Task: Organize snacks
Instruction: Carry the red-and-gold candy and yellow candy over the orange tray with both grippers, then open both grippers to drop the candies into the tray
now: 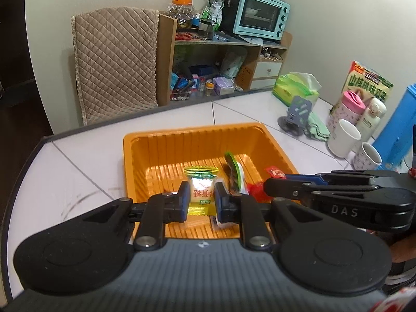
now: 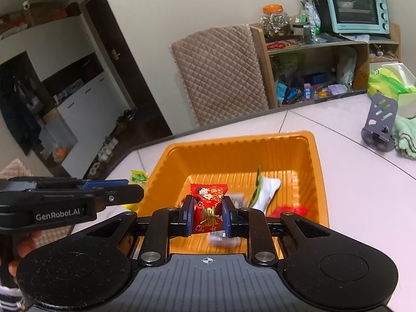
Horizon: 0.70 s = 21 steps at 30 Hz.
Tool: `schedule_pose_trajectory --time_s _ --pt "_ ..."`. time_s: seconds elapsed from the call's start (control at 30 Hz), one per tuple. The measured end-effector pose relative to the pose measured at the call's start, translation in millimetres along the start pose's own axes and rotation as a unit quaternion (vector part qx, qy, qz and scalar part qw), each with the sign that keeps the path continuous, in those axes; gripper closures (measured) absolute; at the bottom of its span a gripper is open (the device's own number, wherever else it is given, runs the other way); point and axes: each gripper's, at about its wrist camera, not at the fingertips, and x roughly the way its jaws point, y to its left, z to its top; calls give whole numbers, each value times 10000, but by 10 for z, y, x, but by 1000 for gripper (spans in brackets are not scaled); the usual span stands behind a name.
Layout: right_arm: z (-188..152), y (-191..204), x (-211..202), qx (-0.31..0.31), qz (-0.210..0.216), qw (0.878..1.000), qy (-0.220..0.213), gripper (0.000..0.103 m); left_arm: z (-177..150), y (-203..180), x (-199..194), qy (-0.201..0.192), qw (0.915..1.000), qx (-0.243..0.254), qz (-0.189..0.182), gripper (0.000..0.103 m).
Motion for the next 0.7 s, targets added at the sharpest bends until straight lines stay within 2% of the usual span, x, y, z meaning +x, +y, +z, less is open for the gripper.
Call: schedule_pose_trajectory --time_s 0.23,0.7 --pt "216 -105 305 144 -15 9999 -5 80 189 48 309 87 10000 -20 13 85" --pt "324 -344 715 438 -119 9989 133 80 390 211 849 339 9994 -110 14 85"
